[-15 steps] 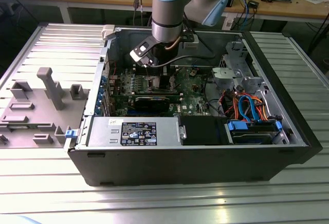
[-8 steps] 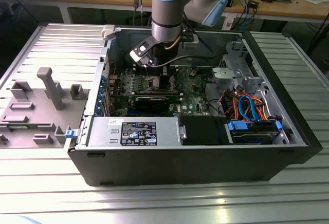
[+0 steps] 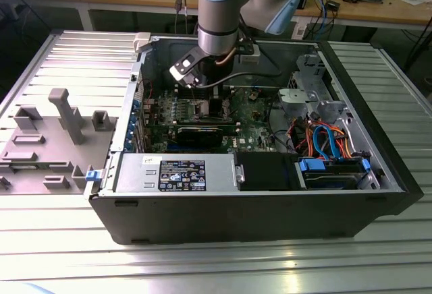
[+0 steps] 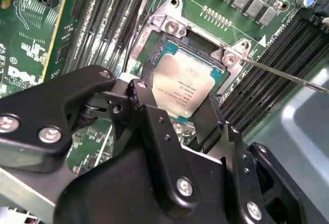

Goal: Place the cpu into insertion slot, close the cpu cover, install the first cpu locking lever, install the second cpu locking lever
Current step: 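Place the cpu into insertion slot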

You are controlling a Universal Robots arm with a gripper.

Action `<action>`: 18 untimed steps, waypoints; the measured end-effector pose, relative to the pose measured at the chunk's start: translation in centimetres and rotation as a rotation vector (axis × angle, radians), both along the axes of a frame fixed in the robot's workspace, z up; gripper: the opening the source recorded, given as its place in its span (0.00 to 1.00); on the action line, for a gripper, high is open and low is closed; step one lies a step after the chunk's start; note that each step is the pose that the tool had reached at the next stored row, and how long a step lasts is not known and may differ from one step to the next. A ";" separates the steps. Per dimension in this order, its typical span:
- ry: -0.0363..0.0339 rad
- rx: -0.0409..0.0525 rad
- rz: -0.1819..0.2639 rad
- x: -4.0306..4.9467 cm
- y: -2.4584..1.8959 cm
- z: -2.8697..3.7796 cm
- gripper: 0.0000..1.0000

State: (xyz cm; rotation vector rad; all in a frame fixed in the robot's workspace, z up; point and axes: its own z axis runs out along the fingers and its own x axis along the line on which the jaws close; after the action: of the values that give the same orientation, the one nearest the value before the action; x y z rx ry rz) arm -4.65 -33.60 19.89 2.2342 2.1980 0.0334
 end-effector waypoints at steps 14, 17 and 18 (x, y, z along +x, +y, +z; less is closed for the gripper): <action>0.0001 -0.0002 -0.001 -0.01 0.00 -0.20 0.55; -0.0004 -0.0024 -0.001 0.00 0.01 -0.23 0.62; -0.0001 -0.0035 -0.001 0.00 0.00 -0.21 0.62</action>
State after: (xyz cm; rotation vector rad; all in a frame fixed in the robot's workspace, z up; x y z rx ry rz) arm -4.65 -33.60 19.67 2.2333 2.1953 0.0296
